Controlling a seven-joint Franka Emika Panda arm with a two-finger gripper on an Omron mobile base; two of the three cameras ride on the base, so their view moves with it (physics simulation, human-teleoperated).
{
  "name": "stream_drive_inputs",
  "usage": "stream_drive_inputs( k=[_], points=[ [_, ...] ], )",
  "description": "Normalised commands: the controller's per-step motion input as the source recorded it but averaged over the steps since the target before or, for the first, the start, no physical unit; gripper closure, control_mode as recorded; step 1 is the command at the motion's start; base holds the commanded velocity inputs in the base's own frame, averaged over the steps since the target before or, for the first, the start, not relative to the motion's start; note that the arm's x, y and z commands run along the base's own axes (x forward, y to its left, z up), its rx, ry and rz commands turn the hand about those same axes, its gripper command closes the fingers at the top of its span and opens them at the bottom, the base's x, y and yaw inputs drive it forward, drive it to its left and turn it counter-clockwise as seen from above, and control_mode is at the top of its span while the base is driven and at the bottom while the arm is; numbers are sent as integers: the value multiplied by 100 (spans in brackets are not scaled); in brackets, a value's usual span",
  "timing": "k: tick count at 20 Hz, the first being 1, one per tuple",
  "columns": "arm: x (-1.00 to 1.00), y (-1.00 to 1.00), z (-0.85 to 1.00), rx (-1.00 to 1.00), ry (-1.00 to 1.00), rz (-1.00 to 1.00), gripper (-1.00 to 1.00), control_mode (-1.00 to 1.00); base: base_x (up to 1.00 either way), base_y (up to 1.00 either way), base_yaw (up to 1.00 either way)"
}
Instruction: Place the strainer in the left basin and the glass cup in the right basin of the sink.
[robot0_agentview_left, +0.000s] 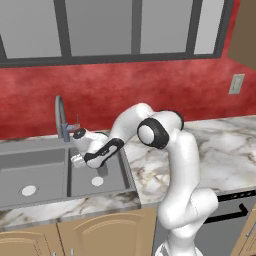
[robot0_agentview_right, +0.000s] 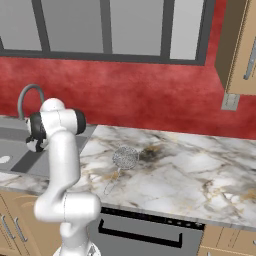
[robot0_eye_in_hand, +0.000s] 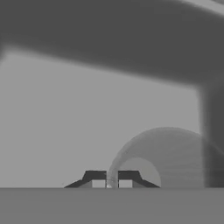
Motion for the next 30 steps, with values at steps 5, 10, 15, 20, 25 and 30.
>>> stream_drive_inputs(
  k=[5, 10, 15, 20, 25, 30],
  points=[
    [7, 7, -41, -2, 0, 0, 100, -100, 0, 0, 0],
    [5, 0, -45, 0, 0, -1, 100, -100, 0, 0, 0],
    [0, -1, -29, 0, 0, -5, -100, -100, 0, 0, 0],
    [-22, -28, -2, 0, -1, -7, -100, -100, 0, 0, 0],
    [-25, -49, -15, 10, 0, -4, -100, -100, 0, 0, 0],
    [-12, -46, -13, 17, 0, -5, -100, -100, 0, 0, 0]
  ],
)
